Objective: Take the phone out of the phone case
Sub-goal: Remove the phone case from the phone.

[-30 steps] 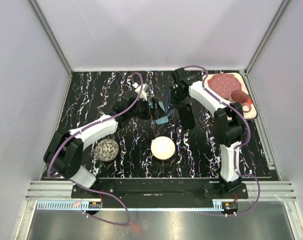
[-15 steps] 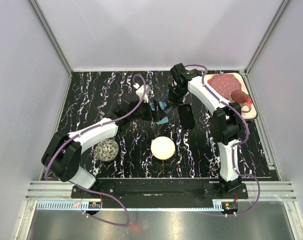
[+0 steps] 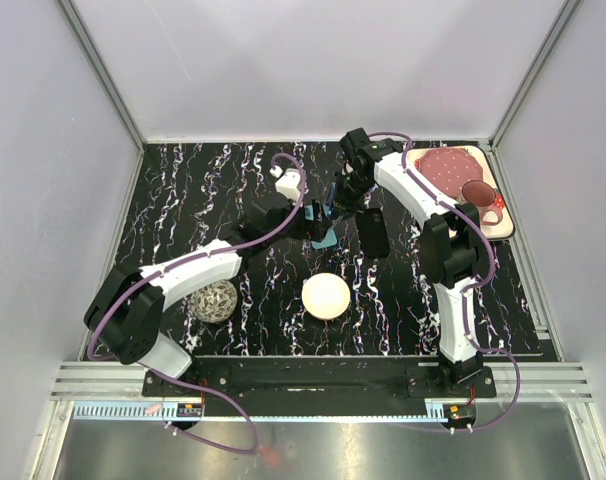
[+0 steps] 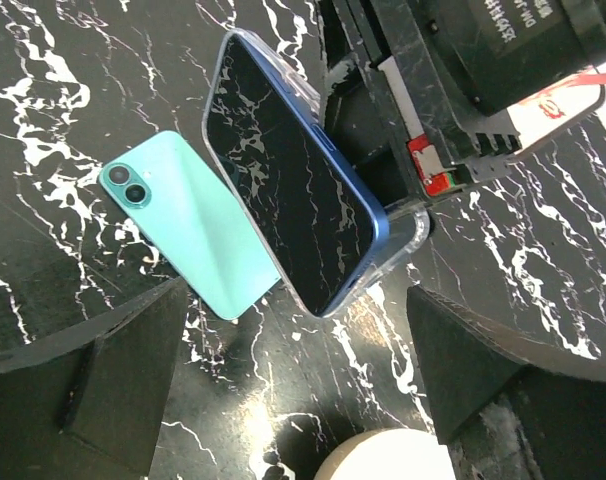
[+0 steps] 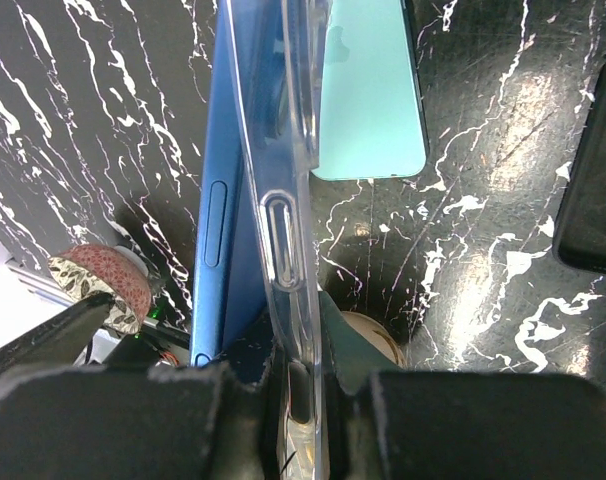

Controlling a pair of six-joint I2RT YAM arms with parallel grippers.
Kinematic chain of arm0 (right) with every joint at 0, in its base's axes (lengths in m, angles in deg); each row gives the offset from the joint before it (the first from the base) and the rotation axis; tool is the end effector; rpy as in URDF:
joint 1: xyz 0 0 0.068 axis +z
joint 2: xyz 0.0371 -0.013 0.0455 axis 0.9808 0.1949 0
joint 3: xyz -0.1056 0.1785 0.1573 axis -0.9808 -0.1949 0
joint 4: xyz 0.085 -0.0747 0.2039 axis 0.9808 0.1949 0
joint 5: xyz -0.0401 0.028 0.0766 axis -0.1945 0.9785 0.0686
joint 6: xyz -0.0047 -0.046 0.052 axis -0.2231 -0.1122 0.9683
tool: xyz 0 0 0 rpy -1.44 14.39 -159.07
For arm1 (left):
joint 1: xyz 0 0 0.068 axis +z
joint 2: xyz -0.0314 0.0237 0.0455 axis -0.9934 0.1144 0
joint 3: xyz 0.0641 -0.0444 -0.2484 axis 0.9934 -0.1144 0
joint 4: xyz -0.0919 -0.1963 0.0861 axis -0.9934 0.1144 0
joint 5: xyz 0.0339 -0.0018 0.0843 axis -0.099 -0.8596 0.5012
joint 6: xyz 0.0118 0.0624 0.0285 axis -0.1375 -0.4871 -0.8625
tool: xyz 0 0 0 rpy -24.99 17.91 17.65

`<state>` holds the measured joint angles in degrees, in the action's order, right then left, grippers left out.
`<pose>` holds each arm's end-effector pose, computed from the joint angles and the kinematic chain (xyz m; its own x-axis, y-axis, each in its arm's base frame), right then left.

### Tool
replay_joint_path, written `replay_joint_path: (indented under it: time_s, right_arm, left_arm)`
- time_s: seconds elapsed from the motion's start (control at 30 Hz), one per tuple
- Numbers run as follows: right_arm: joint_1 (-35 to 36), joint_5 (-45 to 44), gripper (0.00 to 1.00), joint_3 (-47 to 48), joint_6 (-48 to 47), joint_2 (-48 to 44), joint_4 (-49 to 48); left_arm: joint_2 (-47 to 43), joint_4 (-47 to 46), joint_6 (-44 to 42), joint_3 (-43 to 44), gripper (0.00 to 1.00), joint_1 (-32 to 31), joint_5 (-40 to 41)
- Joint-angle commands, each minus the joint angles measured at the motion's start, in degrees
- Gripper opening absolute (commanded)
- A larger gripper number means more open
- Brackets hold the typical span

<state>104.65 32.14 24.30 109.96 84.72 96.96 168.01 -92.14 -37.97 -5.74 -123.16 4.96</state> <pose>0.3711 0.1998 0.2243 -0.9905 0.0522 -0.1272 -0.0057 0.9087 0.4173 0.2612 -0.2166 0.2526 -0.5062 -0.0782 -0.8588 0.4774 0.8039 -0.3546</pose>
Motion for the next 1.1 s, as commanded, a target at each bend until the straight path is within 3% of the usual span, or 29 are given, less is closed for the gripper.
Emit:
replay_joint_path:
  time_s: [0.0,0.3,0.53,0.83,1.07]
  right_arm:
    - [0.6,3.2,0.0,3.0,0.0,-0.5,-0.3]
    - [0.7,4.8,0.0,3.6,-0.2,-0.6,-0.4]
    - [0.7,5.2,0.0,2.9,-0.3,-1.5,-0.4]
    - [0.6,6.1,0.0,2.2,-0.3,-2.7,-0.7]
    - [0.7,6.1,0.0,0.8,-0.5,-3.4,-1.0]
  left_arm:
    - [0.3,-4.4,-3.1,0.7,0.91,-1.0,5.9]
    - [2.9,-3.9,-6.7,2.7,0.85,-3.2,11.8]
    - [3.7,-3.8,-11.0,3.2,0.8,-5.8,21.0]
    - [4.9,-3.3,-12.7,3.7,0.51,-6.9,22.8]
    - [4.6,-3.6,-13.5,2.9,0.48,-7.1,25.6]
